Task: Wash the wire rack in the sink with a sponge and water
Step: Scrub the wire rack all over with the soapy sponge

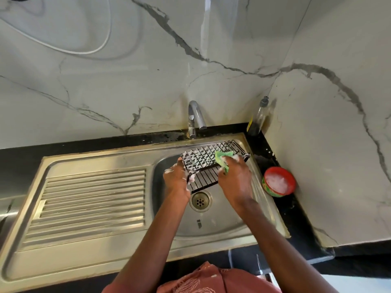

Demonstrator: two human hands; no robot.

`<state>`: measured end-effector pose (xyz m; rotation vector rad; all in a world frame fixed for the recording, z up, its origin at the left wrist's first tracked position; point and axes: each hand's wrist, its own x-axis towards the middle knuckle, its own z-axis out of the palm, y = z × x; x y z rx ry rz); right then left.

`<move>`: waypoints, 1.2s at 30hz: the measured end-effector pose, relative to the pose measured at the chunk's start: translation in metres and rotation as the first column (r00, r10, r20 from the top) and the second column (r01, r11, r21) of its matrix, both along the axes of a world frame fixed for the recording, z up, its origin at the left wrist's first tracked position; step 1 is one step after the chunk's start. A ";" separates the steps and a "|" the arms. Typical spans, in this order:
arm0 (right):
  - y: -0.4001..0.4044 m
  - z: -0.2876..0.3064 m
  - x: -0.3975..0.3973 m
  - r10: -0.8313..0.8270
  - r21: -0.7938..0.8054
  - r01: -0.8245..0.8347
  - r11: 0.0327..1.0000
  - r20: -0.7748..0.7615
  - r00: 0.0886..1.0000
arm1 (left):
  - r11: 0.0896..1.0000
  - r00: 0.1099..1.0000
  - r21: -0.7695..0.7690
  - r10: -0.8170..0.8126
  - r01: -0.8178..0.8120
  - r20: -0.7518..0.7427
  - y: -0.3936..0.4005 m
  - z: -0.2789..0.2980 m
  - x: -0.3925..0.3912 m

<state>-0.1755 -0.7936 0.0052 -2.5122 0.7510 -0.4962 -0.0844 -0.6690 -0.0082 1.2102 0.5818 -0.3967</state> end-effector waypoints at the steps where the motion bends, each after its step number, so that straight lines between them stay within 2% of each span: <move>1: 0.008 0.003 0.001 0.013 0.004 -0.013 1.000 0.013 1.000 | 1.000 1.000 0.004 -0.006 0.006 -0.005 -0.001 -0.001 -0.001; 5: 0.056 0.011 -0.002 0.199 0.004 -0.200 0.980 0.089 0.976 | 0.998 0.999 -0.052 -0.020 0.018 -0.039 -0.002 -0.007 -0.004; 8: 0.059 0.001 -0.006 0.310 -0.100 -0.299 0.949 0.120 0.943 | 0.997 0.998 -0.074 -0.026 0.022 -0.052 0.001 -0.009 -0.003; 10: 0.034 -0.008 -0.005 0.251 -0.119 -0.241 0.963 0.081 0.965 | 1.000 0.998 -0.001 -0.022 0.022 -0.062 0.003 -0.008 -0.002; 14: -0.022 -0.013 -0.007 -0.014 -0.043 0.016 0.999 0.035 0.999 | 0.999 0.999 0.033 -0.030 0.031 -0.046 0.005 -0.007 0.000; 17: -0.012 -0.012 -0.008 -0.013 0.007 0.013 1.000 0.020 1.000 | 0.999 0.998 0.035 -0.039 0.041 -0.052 0.002 -0.005 -0.003; 20: 0.039 -0.004 -0.005 0.138 0.040 -0.141 0.989 0.069 0.988 | 0.999 0.996 -0.009 -0.039 0.038 -0.080 0.000 -0.006 -0.005; 22: 0.066 -0.003 -0.005 0.324 -0.052 -0.320 0.946 0.139 0.936 | 0.998 0.993 -0.049 -0.048 0.043 -0.108 0.003 -0.007 -0.008; 24: 0.064 -0.005 -0.002 0.406 -0.108 -0.394 0.913 0.120 0.906 | 0.996 0.993 -0.076 -0.046 0.038 -0.111 0.002 -0.006 -0.008; 26: 0.039 -0.009 -0.003 0.333 -0.098 -0.323 0.941 0.113 0.936 | 0.998 0.994 -0.051 -0.049 0.044 -0.102 0.000 -0.003 -0.008; 29: 0.001 -0.014 -0.011 0.076 -0.017 -0.075 0.997 0.063 0.995 | 0.997 0.993 0.002 -0.079 0.079 -0.087 -0.002 0.002 -0.011; 31: 0.001 -0.016 -0.011 0.013 -0.010 -0.012 1.000 0.035 0.999 | 0.997 0.994 0.015 -0.078 0.079 -0.082 -0.002 0.002 -0.011; 36: 0.047 -0.018 -0.008 0.294 -0.166 -0.276 0.947 0.095 0.951 | 0.997 0.994 -0.005 -0.072 0.072 -0.079 -0.001 0.001 -0.008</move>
